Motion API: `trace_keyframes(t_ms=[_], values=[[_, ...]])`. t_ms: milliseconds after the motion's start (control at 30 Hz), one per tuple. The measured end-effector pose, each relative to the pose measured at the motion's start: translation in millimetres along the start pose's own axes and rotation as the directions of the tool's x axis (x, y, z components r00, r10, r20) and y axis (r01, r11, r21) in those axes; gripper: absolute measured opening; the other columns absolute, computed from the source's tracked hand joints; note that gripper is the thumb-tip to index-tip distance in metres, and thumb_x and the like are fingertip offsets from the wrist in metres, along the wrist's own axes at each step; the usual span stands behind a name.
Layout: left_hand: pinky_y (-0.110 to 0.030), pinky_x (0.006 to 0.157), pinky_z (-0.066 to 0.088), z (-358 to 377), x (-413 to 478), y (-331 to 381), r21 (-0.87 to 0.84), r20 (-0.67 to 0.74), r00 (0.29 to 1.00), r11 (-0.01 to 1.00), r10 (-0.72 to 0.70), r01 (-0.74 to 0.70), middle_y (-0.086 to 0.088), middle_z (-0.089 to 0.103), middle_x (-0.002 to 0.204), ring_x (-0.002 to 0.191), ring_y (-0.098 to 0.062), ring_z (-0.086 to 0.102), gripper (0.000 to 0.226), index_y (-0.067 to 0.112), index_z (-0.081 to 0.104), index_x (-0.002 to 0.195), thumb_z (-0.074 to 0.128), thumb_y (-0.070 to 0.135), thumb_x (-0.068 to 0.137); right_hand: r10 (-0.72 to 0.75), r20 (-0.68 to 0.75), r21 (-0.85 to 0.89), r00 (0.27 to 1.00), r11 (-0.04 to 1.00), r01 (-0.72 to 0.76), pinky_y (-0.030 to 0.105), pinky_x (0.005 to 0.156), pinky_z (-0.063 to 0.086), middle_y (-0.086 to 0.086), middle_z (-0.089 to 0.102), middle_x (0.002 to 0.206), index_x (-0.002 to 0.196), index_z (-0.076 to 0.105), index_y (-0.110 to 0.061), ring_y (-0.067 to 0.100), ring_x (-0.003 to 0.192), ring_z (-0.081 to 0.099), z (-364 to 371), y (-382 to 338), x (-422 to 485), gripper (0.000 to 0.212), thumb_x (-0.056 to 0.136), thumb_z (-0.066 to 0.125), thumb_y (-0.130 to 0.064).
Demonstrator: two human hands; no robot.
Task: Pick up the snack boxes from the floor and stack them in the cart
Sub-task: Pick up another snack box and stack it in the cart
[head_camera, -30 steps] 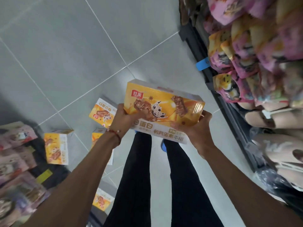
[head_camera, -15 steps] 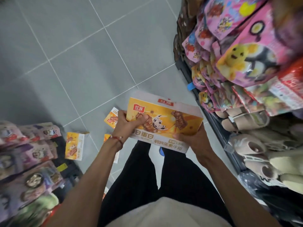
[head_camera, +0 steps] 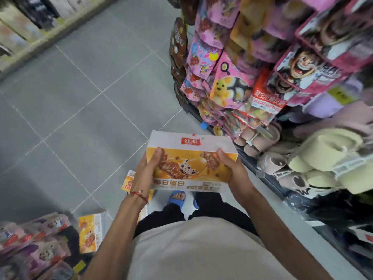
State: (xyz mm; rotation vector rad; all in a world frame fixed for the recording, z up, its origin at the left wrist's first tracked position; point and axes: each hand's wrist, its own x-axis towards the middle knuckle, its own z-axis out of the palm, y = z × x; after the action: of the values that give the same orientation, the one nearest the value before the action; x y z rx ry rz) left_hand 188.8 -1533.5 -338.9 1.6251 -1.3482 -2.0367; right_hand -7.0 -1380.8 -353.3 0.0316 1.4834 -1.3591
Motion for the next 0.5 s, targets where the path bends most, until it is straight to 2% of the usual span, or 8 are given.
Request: trace_keyframes(t_ms=[100, 167, 267, 333, 367, 433, 500], values=[[-0.037, 0.086, 0.057, -2.0, -3.6, 4.9, 0.024, 0.084, 0.996, 1.0, 0.005, -0.007, -0.002, 0.078, 0.11, 0.097, -0.019, 0.076, 0.074, 0.024, 0.064, 0.13, 0.056, 0.077, 0.079, -0.026, -0.079, 0.083, 0.997, 0.996, 0.033, 0.054, 0.101, 0.057, 0.015, 0.073, 0.13, 0.149, 0.049, -0.017, 0.037, 0.116, 0.073, 4.1, 9.8, -24.6, 0.079, 0.086, 0.076, -0.056], [-0.041, 0.088, 0.057, -3.6, -7.4, 2.7, 0.04, 0.135, 0.991, 0.999, 0.011, -0.016, -0.001, 0.078, 0.11, 0.098, -0.019, 0.076, 0.074, 0.026, 0.063, 0.13, 0.058, 0.079, 0.078, -0.027, -0.135, 0.107, 0.991, 0.993, 0.042, 0.047, 0.093, 0.06, 0.015, 0.074, 0.128, 0.149, 0.05, -0.017, 0.036, 0.115, 0.073, 6.2, 20.7, -42.1, 0.083, 0.085, 0.074, -0.062], [-0.045, 0.091, 0.056, -3.4, -12.9, -1.9, 0.088, 0.213, 0.977, 0.996, -0.006, -0.013, -0.001, 0.079, 0.102, 0.094, -0.022, 0.077, 0.07, 0.028, 0.062, 0.127, 0.06, 0.077, 0.078, -0.046, -0.237, 0.16, 0.97, 0.983, 0.086, 0.036, 0.085, 0.061, 0.013, 0.076, 0.125, 0.149, 0.051, -0.017, 0.033, 0.112, 0.075, 7.2, 37.5, -69.3, 0.08, 0.084, 0.075, -0.057], [-0.047, 0.093, 0.055, 1.6, -17.8, -1.8, 0.121, 0.261, 0.965, 0.993, -0.026, -0.006, 0.0, 0.079, 0.094, 0.09, -0.023, 0.077, 0.071, 0.028, 0.061, 0.126, 0.064, 0.077, 0.074, -0.057, -0.302, 0.202, 0.952, 0.972, 0.123, 0.037, 0.086, 0.061, 0.013, 0.076, 0.124, 0.147, 0.052, -0.016, 0.034, 0.112, 0.075, 4.4, 50.2, -87.9, 0.078, 0.083, 0.076, -0.053], [-0.047, 0.094, 0.055, 6.1, -20.8, -1.9, 0.13, 0.297, 0.954, 0.991, -0.044, 0.005, -0.001, 0.079, 0.099, 0.093, -0.025, 0.077, 0.072, 0.028, 0.061, 0.128, 0.067, 0.076, 0.074, -0.061, -0.336, 0.229, 0.94, 0.963, 0.144, 0.04, 0.088, 0.061, 0.013, 0.076, 0.124, 0.147, 0.053, -0.015, 0.034, 0.112, 0.075, 1.5, 57.4, -97.2, 0.077, 0.083, 0.077, -0.051], [-0.039, 0.085, 0.057, 19.1, -31.1, -2.4, 0.165, 0.376, 0.924, 0.986, -0.071, 0.009, -0.004, 0.078, 0.11, 0.097, -0.022, 0.077, 0.072, 0.026, 0.06, 0.131, 0.069, 0.069, 0.075, -0.053, -0.405, 0.3, 0.913, 0.935, 0.187, 0.047, 0.097, 0.059, 0.014, 0.076, 0.124, 0.146, 0.053, -0.014, 0.035, 0.112, 0.074, -5.8, 73.7, -118.1, 0.077, 0.081, 0.078, -0.048], [-0.027, 0.072, 0.057, 34.0, -41.6, -4.6, 0.22, 0.437, 0.897, 0.975, -0.06, -0.042, -0.001, 0.077, 0.113, 0.093, -0.013, 0.076, 0.066, 0.026, 0.059, 0.13, 0.066, 0.063, 0.076, -0.03, -0.472, 0.356, 0.881, 0.908, 0.222, 0.046, 0.096, 0.059, 0.014, 0.077, 0.122, 0.144, 0.055, -0.012, 0.035, 0.11, 0.075, -13.2, 87.2, -137.6, 0.078, 0.079, 0.078, -0.046]])
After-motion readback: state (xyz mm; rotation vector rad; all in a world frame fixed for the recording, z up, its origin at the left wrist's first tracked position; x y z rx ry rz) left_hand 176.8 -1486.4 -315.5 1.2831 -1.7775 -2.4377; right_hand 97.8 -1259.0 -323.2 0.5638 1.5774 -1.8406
